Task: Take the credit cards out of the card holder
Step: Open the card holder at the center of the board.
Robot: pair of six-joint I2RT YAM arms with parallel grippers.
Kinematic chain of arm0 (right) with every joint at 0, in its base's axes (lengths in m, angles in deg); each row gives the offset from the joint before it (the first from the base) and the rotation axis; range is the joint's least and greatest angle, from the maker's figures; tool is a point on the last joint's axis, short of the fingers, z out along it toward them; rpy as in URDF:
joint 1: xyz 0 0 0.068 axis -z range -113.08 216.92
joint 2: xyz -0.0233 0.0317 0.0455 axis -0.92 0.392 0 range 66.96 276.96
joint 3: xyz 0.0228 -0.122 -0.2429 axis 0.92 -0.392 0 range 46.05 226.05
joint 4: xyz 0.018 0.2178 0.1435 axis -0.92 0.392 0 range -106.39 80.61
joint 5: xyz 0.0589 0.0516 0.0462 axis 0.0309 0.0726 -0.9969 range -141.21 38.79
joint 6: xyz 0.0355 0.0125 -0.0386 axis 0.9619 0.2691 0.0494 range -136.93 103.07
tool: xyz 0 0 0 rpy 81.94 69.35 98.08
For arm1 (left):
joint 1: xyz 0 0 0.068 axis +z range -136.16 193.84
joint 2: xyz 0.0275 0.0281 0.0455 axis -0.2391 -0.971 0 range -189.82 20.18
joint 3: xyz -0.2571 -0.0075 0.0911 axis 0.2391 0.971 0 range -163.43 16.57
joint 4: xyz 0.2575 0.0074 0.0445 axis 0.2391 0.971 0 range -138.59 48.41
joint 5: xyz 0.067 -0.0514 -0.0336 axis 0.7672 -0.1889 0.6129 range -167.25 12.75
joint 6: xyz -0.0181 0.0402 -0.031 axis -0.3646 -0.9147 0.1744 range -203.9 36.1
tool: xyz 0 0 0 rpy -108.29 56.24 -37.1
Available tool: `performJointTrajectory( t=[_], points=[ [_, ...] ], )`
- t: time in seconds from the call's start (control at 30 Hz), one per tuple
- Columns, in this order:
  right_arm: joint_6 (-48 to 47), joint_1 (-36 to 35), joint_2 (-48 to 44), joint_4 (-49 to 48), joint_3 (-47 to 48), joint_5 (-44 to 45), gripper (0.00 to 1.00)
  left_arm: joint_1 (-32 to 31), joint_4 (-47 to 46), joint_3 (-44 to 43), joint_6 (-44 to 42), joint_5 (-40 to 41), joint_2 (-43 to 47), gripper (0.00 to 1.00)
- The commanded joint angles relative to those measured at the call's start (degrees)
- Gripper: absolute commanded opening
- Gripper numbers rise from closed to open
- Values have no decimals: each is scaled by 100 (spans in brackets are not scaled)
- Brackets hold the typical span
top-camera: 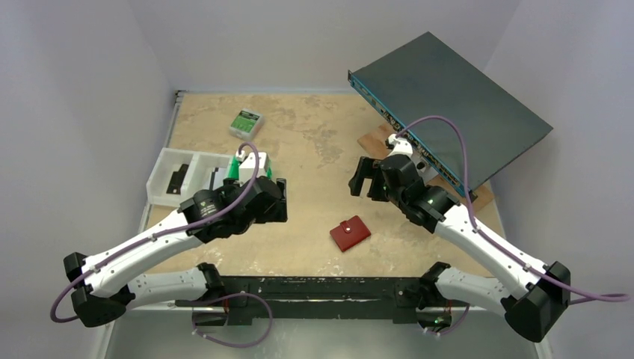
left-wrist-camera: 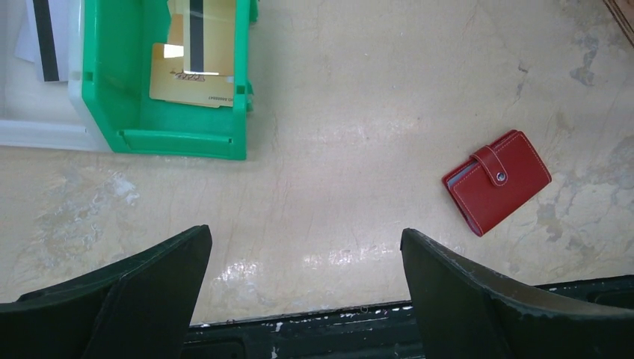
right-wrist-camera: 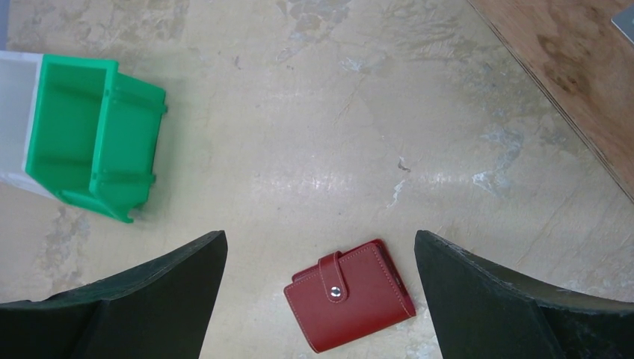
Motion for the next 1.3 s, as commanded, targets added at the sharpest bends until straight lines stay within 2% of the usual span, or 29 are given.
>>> performJointTrajectory(
  t=[0.0, 0.23, 0.4, 0.6, 0.63, 0.67, 0.73, 0.83, 1.03, 1.27],
  points=[
    [-276, -12, 87, -48, 81, -115, 99, 126, 64, -9, -28, -1, 85, 100],
    [197, -325, 73, -113, -504, -247, 97, 456, -89, 191, -302, -583, 154, 100],
    [363, -981, 169, -84, -958, -97, 95, 656, -258, 450, -333, -1004, 275, 100],
    [514, -1701, 849, -146, -903, 313, 93, 842, -634, 729, -338, -1492, 220, 98],
    [1194, -1726, 1063, -140, -840, 383, 50, 852, -681, 764, -318, -1550, 187, 97],
    [1235, -1733, 1209, -125, -766, 453, 42, 860, -722, 803, -286, -1609, 163, 97],
    [1138, -1742, 1447, -116, -646, 584, 34, 862, -808, 892, -233, -1720, 143, 97],
    [975, -1742, 1735, -127, -525, 692, 30, 875, -906, 992, -174, -1831, 151, 96],
    [633, -1743, 2075, -222, -305, 647, 35, 886, -1000, 1091, -123, -1935, 106, 96],
    [520, -1738, 2460, -142, -238, 730, 34, 884, -1072, 1157, -57, -2023, 71, 96]
  ],
)
